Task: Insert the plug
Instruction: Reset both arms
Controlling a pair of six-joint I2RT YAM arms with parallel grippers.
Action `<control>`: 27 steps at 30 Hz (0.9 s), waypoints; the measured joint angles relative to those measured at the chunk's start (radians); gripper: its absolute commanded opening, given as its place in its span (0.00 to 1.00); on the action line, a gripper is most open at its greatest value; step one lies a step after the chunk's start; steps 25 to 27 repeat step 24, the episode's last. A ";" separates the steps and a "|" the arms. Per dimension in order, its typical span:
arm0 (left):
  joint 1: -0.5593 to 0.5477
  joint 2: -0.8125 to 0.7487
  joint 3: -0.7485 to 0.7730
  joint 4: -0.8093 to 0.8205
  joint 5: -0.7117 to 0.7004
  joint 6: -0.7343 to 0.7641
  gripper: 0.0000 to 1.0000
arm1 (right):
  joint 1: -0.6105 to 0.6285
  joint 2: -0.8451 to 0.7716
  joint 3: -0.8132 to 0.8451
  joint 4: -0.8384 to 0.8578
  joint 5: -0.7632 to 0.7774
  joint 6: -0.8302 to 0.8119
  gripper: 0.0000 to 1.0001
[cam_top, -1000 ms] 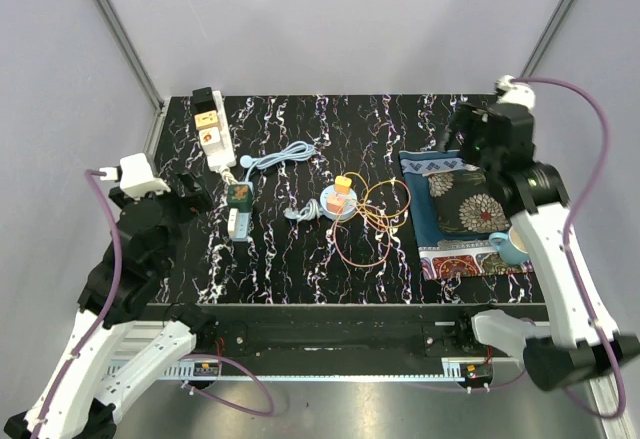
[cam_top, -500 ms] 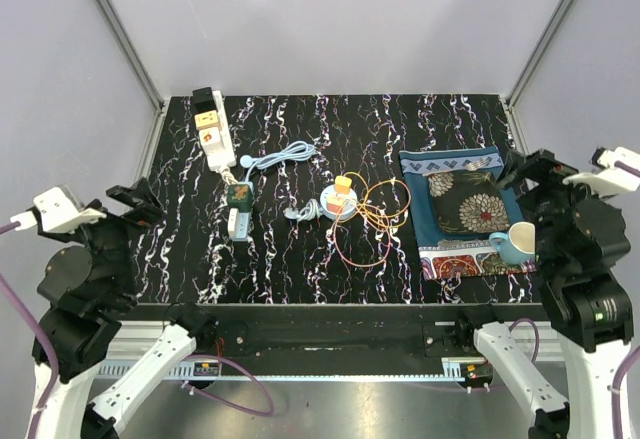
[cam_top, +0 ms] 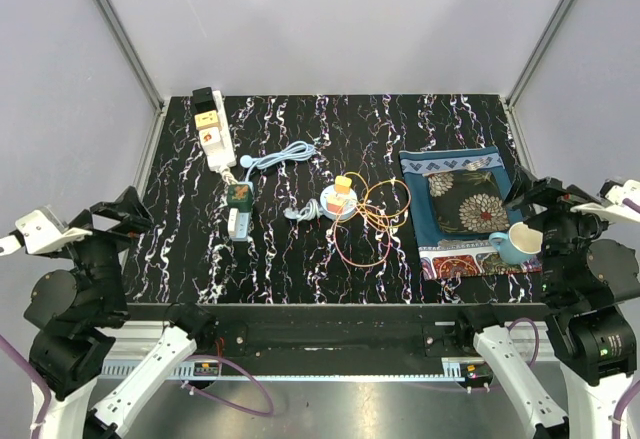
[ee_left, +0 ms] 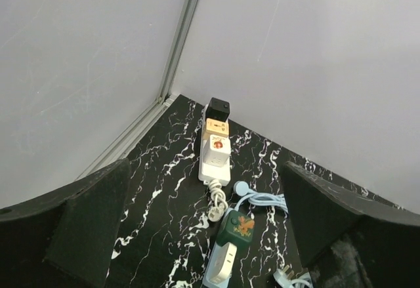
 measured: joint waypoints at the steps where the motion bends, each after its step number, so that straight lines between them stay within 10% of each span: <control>1: 0.000 0.000 -0.006 0.002 0.000 0.000 0.99 | 0.003 0.000 -0.003 0.003 0.000 -0.003 1.00; 27: 0.000 -0.027 -0.040 -0.002 0.001 -0.013 0.99 | 0.027 -0.009 -0.037 0.035 0.001 -0.023 1.00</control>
